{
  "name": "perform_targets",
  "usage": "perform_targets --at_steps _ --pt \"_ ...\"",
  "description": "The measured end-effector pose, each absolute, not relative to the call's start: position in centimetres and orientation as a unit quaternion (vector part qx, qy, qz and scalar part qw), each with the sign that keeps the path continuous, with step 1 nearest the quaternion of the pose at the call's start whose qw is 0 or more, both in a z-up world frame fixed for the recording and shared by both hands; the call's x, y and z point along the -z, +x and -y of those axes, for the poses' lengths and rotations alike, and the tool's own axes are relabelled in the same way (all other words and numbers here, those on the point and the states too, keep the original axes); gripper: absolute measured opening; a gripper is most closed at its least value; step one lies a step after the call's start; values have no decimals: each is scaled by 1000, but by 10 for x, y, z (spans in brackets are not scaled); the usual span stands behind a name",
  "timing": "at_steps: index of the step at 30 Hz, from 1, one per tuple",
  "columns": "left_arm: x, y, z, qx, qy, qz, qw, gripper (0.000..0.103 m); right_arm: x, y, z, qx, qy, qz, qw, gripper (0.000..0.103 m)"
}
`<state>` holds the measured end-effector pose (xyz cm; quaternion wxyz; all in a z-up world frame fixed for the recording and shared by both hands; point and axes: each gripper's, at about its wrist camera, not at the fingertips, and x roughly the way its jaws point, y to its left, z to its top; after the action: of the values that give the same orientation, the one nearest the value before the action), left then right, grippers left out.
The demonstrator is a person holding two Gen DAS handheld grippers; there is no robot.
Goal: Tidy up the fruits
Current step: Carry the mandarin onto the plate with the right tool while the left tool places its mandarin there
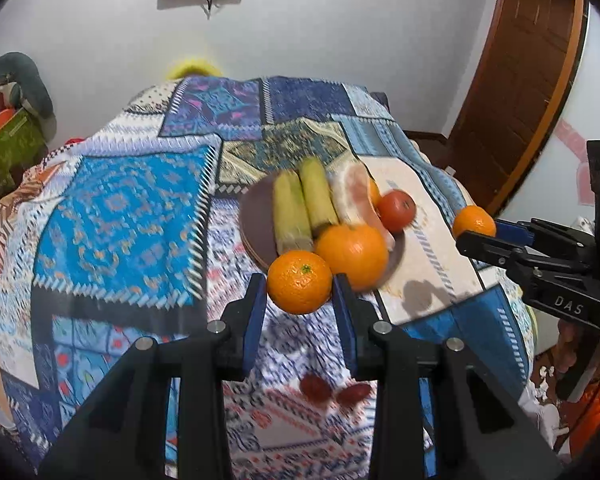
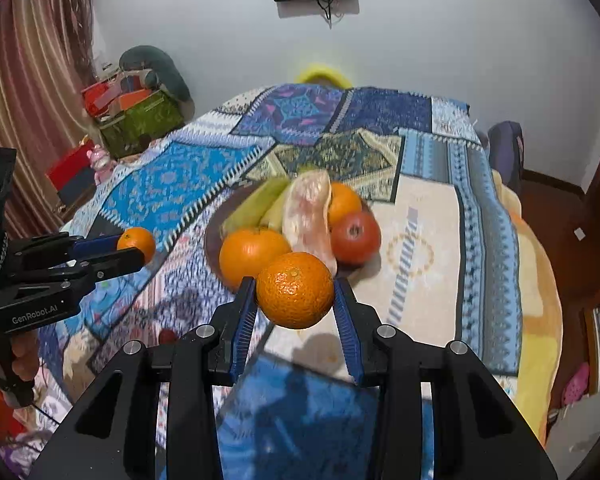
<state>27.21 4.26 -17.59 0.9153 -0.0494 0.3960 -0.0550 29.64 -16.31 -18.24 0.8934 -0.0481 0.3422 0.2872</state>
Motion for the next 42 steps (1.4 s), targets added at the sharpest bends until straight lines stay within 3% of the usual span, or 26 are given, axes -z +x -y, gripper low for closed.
perform_targets --at_steps 14,30,42 --pt "175 329 -66 42 -41 -378 924 34 166 340 120 -302 -56 -318 897 35" --pt "232 370 -71 47 -55 -421 904 34 205 371 80 -320 -66 -359 874 36" --pt "237 378 -64 61 -62 -427 900 34 216 375 78 -322 -77 -372 867 36"
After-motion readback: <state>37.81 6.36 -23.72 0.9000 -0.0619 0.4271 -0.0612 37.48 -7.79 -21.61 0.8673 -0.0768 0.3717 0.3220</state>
